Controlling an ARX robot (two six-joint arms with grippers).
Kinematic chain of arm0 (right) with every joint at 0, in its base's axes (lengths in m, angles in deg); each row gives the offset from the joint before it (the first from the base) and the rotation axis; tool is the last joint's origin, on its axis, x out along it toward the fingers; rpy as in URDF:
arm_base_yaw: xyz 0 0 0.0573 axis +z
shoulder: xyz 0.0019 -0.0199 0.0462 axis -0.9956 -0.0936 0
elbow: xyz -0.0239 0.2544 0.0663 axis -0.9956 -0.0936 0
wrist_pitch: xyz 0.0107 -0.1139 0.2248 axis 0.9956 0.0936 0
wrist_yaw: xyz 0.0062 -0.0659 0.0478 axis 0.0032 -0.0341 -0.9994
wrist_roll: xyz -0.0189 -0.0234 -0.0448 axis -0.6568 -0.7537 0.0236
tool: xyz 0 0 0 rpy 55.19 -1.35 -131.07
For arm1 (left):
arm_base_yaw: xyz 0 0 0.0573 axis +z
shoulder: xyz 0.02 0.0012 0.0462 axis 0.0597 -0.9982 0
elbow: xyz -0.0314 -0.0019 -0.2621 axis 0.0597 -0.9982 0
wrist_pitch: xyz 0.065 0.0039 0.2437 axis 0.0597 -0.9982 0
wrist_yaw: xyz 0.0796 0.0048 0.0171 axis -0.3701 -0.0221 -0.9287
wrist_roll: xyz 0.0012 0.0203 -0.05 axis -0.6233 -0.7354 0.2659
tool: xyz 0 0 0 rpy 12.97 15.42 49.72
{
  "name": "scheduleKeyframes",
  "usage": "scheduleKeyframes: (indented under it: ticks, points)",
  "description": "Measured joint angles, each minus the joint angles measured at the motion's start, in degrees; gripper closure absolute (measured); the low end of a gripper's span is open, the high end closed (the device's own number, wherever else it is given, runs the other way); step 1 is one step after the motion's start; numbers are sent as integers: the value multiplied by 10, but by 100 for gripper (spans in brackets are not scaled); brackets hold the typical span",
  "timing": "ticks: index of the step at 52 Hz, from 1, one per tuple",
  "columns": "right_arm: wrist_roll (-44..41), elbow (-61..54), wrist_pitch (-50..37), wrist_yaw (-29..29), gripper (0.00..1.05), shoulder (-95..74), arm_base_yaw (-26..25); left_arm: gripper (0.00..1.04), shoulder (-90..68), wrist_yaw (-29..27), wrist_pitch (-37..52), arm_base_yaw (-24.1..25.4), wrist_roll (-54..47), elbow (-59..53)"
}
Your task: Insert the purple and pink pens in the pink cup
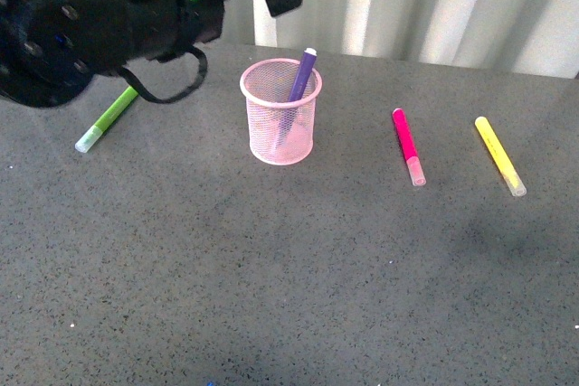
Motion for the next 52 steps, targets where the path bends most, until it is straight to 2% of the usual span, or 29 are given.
scheduleKeyframes:
  ticks: [14,30,36,41,52]
  points:
    - [0,0,0,0,7,0,0,7,184,127,-142,121,-69,-95]
    - [0,0,0,0,7,0,0,7,326,248,-194,350,-166,-250]
    - [0,0,0,0,7,0,0,7,355,284,-210,412,-190,-296]
    - [0,0,0,0,7,0,0,7,382,297,-228,442,-208,-325]
    - [0,0,0,0,7,0,0,7,462,315,-288,445,-233,-349]
